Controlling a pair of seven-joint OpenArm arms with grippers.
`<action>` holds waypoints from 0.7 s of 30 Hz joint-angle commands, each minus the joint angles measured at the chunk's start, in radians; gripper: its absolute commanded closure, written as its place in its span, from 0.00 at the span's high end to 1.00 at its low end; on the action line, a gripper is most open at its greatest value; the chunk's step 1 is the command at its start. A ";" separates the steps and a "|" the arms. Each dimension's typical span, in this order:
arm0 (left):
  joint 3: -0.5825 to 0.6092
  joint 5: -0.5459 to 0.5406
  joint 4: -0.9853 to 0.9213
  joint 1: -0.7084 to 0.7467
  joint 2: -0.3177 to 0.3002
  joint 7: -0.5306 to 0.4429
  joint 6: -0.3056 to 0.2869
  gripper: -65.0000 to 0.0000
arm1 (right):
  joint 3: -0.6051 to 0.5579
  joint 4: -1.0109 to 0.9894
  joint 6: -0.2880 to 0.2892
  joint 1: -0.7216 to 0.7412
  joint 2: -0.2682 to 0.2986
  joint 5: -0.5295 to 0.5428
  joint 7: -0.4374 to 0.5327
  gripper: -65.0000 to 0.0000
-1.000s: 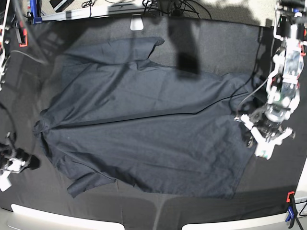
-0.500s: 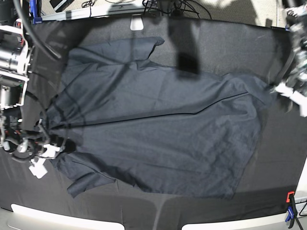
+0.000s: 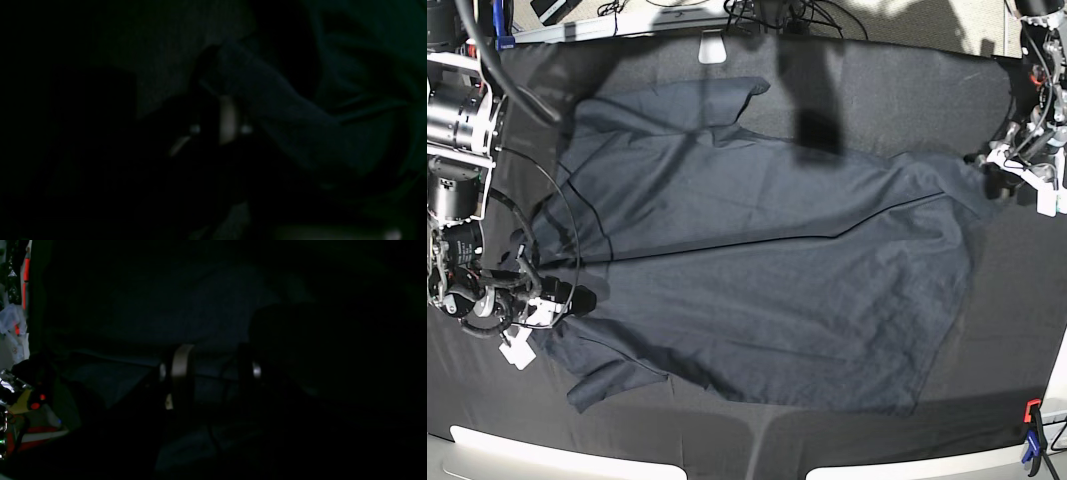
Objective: Layout the t-shirt on the table in an organized manner, then fold the t-shirt properly
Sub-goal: 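Grasp the shirt's opposite side with the left gripper and pull it outward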
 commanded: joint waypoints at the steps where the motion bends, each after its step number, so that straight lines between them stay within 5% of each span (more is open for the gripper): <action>1: -0.007 -0.026 0.013 -0.007 -0.019 -0.023 -0.006 0.00 | 0.005 0.018 0.016 0.036 0.016 0.027 0.011 0.33; 5: -0.054 -0.074 0.014 0.013 -0.016 -0.024 0.000 0.00 | 0.005 0.018 0.016 0.036 0.016 0.026 0.012 0.33; 12: -0.311 -0.043 0.014 0.031 0.019 -0.030 0.024 0.00 | 0.005 0.018 0.016 0.036 0.015 0.026 0.012 0.33; 21: -0.359 -0.047 0.014 0.109 0.019 -0.029 0.020 0.00 | 0.005 0.018 0.016 0.036 0.008 0.026 0.010 0.33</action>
